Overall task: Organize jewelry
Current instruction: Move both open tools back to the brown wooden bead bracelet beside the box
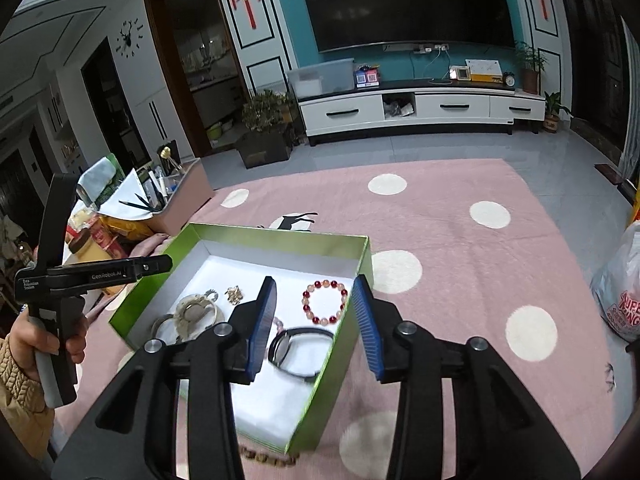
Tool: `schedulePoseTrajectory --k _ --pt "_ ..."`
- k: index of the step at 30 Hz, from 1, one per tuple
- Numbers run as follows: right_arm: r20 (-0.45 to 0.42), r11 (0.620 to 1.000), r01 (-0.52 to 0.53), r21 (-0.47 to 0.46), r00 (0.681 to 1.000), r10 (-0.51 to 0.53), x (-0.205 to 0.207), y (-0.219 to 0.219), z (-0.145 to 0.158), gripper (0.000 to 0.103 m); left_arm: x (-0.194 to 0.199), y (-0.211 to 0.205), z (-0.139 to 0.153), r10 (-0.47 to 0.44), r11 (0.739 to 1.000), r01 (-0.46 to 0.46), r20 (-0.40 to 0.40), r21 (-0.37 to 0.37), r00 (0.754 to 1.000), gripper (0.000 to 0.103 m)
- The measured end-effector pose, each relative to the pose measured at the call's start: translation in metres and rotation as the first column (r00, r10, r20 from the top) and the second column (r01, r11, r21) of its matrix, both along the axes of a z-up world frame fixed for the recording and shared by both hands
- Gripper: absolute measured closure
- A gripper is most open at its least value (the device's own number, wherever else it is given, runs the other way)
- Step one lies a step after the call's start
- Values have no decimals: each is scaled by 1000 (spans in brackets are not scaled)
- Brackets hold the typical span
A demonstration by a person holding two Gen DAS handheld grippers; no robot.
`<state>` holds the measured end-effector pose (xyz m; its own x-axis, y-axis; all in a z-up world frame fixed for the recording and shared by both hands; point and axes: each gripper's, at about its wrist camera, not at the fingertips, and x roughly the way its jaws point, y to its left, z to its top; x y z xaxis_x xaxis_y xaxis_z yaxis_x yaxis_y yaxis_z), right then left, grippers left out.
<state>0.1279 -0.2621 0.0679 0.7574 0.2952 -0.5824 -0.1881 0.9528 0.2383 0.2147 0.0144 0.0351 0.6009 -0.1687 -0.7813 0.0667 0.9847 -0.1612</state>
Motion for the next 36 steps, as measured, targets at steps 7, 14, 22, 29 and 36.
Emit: schedulePoseTrajectory --k 7,14,22,29,36 --pt "-13 1000 4 27 1000 -4 -43 -9 -8 63 -49 18 10 31 998 -29 32 -51 999 26" --pt "-74 999 14 32 997 -11 -81 -4 -33 63 -104 38 -8 80 996 -79 17 -50 997 21" --pt "-140 998 -46 35 989 50 -105 23 -70 63 -151 43 -37 104 991 -107 -43 -75 994 21" --pt "-147 997 -76 15 986 77 -115 34 -78 63 -170 35 -48 88 995 -90 -65 -37 994 20" --pt "-143 995 -101 -27 985 96 -122 41 -85 63 -174 23 -54 59 998 -60 -75 -11 995 16"
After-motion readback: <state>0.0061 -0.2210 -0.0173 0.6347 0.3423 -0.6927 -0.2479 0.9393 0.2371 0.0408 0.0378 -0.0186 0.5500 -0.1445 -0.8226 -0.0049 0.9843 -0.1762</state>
